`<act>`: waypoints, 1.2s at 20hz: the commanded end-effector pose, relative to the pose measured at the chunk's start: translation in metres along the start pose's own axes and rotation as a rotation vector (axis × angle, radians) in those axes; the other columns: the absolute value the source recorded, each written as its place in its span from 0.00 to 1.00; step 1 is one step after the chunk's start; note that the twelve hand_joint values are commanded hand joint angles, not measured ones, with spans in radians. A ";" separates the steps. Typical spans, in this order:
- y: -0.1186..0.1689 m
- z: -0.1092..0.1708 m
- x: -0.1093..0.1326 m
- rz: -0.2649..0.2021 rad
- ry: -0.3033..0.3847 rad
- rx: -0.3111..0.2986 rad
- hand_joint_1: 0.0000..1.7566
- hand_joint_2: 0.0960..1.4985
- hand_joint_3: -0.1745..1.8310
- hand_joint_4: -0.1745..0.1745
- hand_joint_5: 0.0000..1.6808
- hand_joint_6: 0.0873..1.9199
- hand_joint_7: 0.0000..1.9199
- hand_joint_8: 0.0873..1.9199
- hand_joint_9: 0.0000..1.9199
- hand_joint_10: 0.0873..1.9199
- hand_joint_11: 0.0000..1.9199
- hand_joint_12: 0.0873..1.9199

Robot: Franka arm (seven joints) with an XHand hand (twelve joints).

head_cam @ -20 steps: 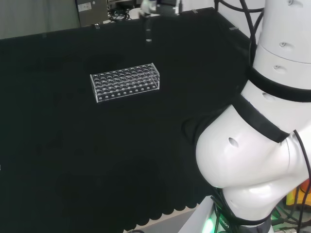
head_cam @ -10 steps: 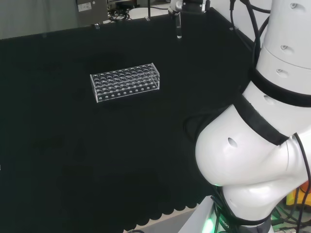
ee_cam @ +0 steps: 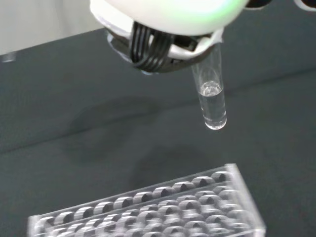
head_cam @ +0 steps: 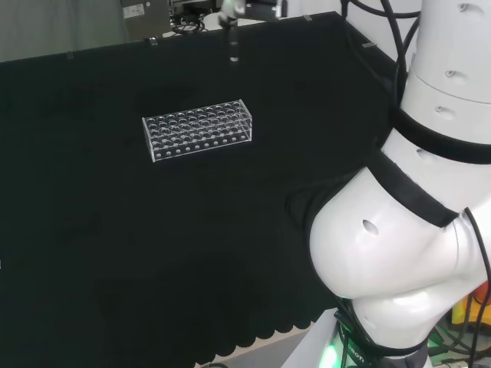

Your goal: Shake the test tube.

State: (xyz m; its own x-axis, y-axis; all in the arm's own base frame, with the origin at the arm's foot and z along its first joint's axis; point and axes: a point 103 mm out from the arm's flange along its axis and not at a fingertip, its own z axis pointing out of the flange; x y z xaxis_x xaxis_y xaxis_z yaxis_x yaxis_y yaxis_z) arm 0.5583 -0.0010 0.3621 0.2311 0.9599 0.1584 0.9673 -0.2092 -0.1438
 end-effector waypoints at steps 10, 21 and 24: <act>-0.014 0.018 0.112 -0.194 0.086 0.063 0.70 0.40 0.40 0.00 0.80 0.24 0.91 0.17 0.88 0.25 0.69 0.39; -0.003 0.012 -0.029 0.082 0.046 0.019 0.70 0.40 0.40 0.00 0.80 0.24 0.91 0.17 0.88 0.25 0.70 0.39; -0.003 0.009 -0.074 0.186 0.036 0.007 0.70 0.40 0.40 0.00 0.80 0.24 0.91 0.17 0.88 0.25 0.70 0.39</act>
State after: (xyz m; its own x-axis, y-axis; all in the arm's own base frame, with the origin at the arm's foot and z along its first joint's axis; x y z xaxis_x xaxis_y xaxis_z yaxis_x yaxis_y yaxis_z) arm 0.5548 0.0064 0.3478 0.2540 0.9428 0.2157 0.9586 -0.2158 -0.1857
